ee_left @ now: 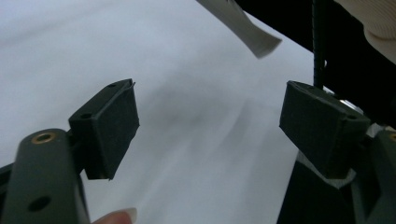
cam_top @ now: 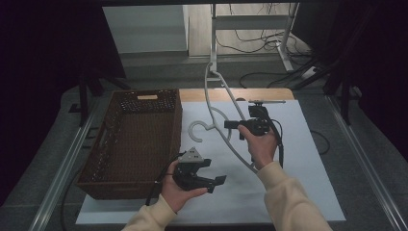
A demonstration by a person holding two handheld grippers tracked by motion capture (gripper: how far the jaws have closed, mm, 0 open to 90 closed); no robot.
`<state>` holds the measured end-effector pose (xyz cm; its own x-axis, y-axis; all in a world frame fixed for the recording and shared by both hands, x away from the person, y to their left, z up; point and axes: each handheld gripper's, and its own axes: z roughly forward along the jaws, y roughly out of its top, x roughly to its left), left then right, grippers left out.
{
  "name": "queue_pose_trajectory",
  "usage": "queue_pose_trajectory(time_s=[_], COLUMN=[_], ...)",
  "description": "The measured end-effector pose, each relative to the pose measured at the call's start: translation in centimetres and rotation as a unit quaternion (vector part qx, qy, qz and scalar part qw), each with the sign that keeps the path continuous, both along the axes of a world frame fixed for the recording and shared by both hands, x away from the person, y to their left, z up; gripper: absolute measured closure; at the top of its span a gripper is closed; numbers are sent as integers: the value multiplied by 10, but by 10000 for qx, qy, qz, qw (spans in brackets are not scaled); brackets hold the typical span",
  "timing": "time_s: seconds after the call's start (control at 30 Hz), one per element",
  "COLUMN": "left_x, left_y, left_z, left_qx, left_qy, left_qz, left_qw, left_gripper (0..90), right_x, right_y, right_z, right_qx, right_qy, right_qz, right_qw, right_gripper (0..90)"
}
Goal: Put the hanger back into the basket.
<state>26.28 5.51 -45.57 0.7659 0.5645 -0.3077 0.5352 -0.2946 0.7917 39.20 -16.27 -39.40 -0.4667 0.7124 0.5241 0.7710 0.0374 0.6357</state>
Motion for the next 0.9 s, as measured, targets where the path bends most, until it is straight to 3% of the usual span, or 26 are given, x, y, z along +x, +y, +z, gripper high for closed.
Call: queue_pose_trajectory(time_s=[0.3, 0.47, 0.53, 0.63, 0.67, 0.7, 0.9], left_x=[14, 18, 21, 24, 26, 30, 34], left_y=[-9, -11, -14, -16, -17, -19, -29], left_z=[-6, -10, -11, -13, -15, -16, -15], left_qx=[-408, -530, -727, -852, -937, -1134, -1271], left_qy=[105, 146, 199, 242, 289, 390, 300], left_qz=[6, -18, -11, 13, 42, 98, 113], left_qw=[9991, 9985, 9972, 9961, 9952, 9927, 9914], left_gripper=[216, 230, 236, 251, 256, 272, 332], right_x=[0, -1, -1, -1, -1, -1, -3], right_y=[4, 3, 2, 2, 1, 1, 2], right_z=[2, 4, 4, 4, 4, 4, 4], right_qx=[125, 174, 226, 274, 326, 353, 410], right_qy=[-15, -53, -53, -54, -48, -51, -98], right_qz=[-79, -124, -159, -183, -214, -231, -273], right_qw=[9999, 9998, 9996, 9994, 9992, 9991, 9987], right_gripper=[816, 816, 815, 816, 816, 816, 815])
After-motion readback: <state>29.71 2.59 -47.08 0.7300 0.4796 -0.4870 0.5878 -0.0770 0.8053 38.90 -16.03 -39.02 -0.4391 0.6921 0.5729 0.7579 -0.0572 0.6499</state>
